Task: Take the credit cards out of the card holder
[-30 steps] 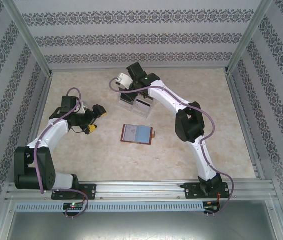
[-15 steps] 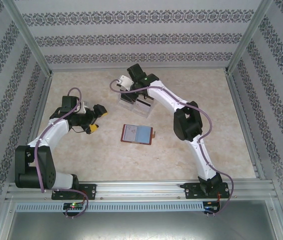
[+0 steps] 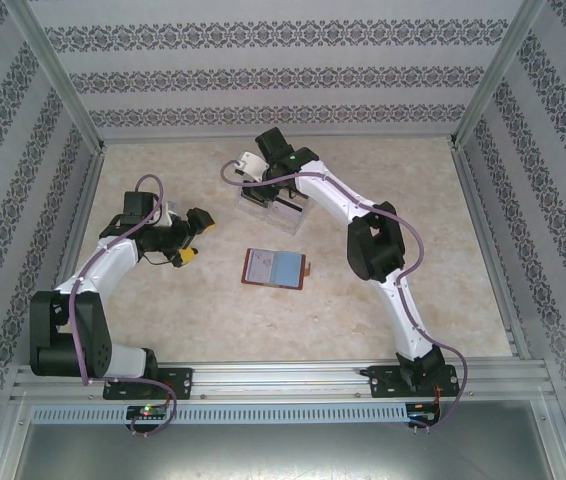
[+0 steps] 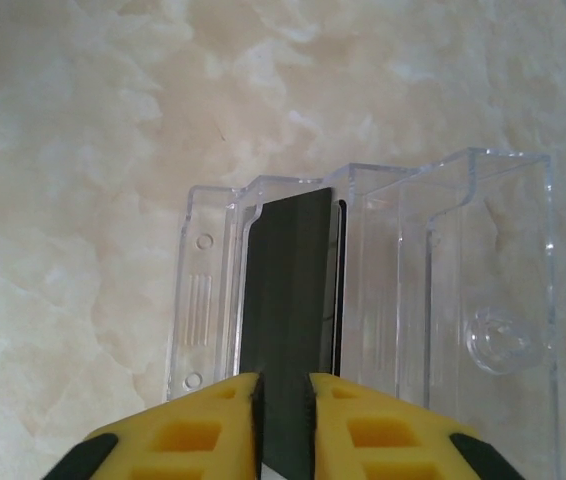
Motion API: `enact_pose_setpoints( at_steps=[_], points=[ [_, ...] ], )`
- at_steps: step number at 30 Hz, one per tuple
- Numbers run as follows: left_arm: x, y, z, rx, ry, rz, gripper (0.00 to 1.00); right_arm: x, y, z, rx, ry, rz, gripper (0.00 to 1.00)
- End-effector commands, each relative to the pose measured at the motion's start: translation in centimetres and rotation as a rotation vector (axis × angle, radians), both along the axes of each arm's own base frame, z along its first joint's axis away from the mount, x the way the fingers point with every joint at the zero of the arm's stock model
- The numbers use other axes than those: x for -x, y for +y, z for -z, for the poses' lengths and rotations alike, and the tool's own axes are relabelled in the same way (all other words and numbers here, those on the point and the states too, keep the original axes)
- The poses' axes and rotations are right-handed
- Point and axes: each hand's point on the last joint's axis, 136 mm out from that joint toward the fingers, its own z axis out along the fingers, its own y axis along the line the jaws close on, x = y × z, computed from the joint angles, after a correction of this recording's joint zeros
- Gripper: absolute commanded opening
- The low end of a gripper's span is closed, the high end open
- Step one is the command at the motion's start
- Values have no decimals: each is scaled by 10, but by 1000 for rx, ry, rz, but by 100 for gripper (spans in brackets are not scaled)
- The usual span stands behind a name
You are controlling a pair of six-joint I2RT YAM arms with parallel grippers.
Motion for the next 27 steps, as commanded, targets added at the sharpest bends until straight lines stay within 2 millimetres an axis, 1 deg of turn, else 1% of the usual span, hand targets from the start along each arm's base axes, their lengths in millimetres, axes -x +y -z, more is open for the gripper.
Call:
enact_pose_setpoints(
  at_steps=[1,3,4,6,8,10,13,16,18,20,23,27],
  points=[
    [-1,1,1,19,-4,-3,99,-7,-3,-12,1,-28,28,25],
    [-1,1,1,15,-4,-4,99,-5,-2,-25,-25,-29,53,26],
    [-1,2,0,11,-5,-5,99,-3,-2,-34,-41,-31,70,29],
    [0,3,2,1,1,-9,99,1,-2,-51,-70,-42,124,37],
    [0,4,3,-7,3,-12,99,8,-4,-68,-99,-47,195,47],
    [0,6,4,-16,4,-14,99,18,-7,-78,-128,-29,270,52],
    [2,7,5,-31,7,-17,99,35,-16,-84,-185,22,419,52],
    [3,9,5,-46,7,-17,99,60,-22,-79,-276,119,517,53],
    [4,10,5,-58,3,-17,99,78,-29,-69,-308,173,580,56],
    [4,11,6,-64,7,-20,99,96,-39,-58,-313,231,657,56],
    [4,12,7,-65,7,-25,99,121,-48,-43,-308,284,730,58],
    [4,12,7,-70,4,-27,99,153,-49,-27,-311,317,810,69]
  ],
)
